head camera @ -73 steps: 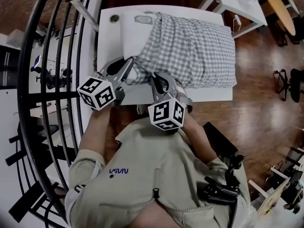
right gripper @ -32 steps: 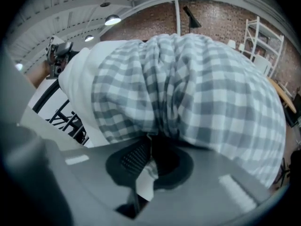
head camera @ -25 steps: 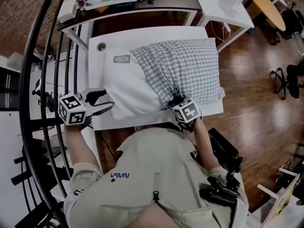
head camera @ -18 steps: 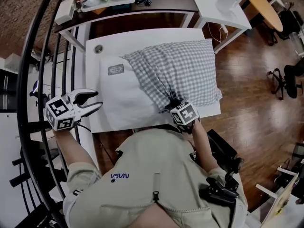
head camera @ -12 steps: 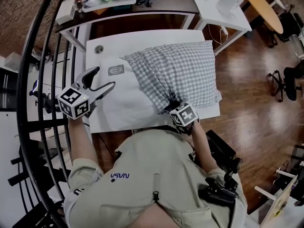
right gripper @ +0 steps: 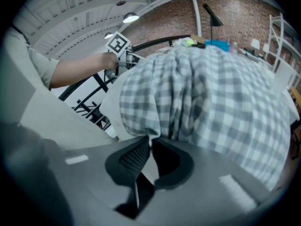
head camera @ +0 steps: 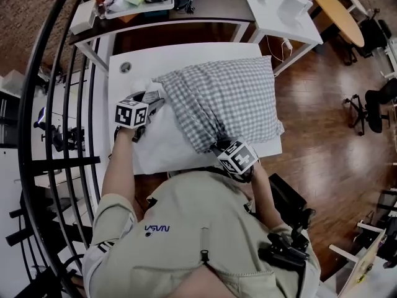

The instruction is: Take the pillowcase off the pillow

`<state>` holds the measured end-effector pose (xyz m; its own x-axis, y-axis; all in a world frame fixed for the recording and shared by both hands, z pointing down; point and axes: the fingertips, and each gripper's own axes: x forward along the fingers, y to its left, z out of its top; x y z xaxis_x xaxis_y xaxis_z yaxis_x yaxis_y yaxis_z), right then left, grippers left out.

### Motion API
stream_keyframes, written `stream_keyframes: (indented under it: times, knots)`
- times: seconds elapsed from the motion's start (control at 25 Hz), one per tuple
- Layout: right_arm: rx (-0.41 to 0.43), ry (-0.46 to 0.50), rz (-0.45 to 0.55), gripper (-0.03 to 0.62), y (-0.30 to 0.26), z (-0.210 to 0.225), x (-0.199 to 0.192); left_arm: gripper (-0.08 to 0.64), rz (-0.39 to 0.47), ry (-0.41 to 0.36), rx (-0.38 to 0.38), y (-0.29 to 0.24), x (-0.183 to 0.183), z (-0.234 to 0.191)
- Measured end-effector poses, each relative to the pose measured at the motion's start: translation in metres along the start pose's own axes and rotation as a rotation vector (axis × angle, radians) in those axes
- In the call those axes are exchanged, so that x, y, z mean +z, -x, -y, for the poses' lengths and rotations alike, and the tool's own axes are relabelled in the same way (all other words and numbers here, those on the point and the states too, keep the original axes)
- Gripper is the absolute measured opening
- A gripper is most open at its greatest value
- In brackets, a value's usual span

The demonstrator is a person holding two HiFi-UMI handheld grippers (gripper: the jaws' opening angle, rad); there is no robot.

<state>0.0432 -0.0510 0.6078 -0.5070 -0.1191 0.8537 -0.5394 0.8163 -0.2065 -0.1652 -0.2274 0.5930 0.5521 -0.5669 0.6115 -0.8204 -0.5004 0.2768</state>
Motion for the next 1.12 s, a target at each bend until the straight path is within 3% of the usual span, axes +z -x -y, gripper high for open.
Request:
stream_keyframes:
  times: [0.08,0.16,0.28,0.44,0.64,0.8,0.84,0.88,0.92,1.12]
  knots:
    - [0.013,0.101,0.014,0.025,0.018,-0.01,0.019,0.161,0.038,-0.061,-0.01,0.007,0.003,0.015]
    - [0.004,0.18,0.082,0.025,0.039,-0.014,0.05,0.045,0.083,-0.135,0.005,0.016,0.009,0.029]
    - [-0.058,0.206,0.265,0.025,0.071,-0.003,0.114,0.017,0.146,-0.231,0.04,0.029,0.014,0.052]
    - [-0.217,0.18,0.409,0.117,0.073,0.043,0.188,0.014,0.241,-0.317,0.08,0.052,0.017,0.08]
    - [-0.279,0.239,0.317,0.163,0.028,0.064,0.246,0.014,0.325,-0.391,0.081,0.076,0.019,0.119]
    - [-0.238,0.284,0.119,0.187,-0.021,0.07,0.253,0.014,0.381,-0.455,0.087,0.091,0.029,0.139]
    - [-0.219,0.281,0.087,0.175,-0.028,0.07,0.251,0.014,0.387,-0.462,0.089,0.095,0.029,0.142]
    - [-0.221,0.282,0.072,0.06,-0.031,0.071,0.251,0.014,0.397,-0.463,0.089,0.099,0.031,0.143]
    - [-0.244,0.288,0.071,0.03,-0.029,0.075,0.253,0.014,0.412,-0.461,0.088,0.104,0.033,0.144]
    - [-0.477,0.303,0.114,0.023,0.009,0.134,0.271,0.012,0.577,-0.379,0.053,0.144,0.066,0.155]
